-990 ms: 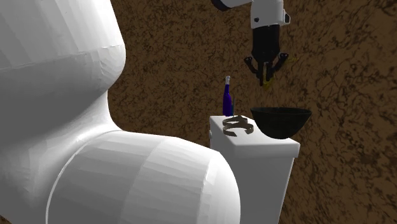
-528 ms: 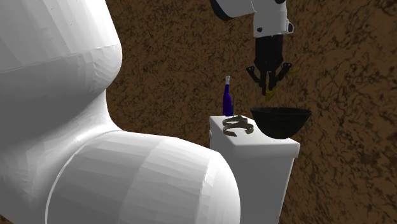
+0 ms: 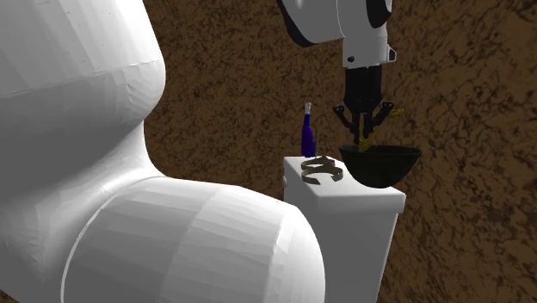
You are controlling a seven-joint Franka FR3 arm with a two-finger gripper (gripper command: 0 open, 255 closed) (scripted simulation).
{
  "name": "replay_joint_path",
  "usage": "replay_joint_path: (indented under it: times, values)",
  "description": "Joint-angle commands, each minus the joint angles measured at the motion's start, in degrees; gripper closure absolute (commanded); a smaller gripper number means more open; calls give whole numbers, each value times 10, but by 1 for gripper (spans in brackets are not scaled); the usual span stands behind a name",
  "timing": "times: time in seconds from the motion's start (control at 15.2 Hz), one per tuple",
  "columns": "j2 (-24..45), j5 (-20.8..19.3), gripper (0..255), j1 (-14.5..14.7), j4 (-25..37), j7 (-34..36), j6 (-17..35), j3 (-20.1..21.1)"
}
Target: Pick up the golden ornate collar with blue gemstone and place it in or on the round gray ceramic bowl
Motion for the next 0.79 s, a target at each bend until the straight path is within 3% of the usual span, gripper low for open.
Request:
replay_joint_path:
  times: [0.0, 0.33, 0.4, 0.73]
  values:
    - [0, 0, 255, 0, -2, 0, 2, 0]
    - [0, 0, 255, 0, -2, 0, 2, 0]
    - [0, 0, 0, 0, -2, 0, 2, 0]
    - [0, 0, 0, 0, -2, 0, 2, 0]
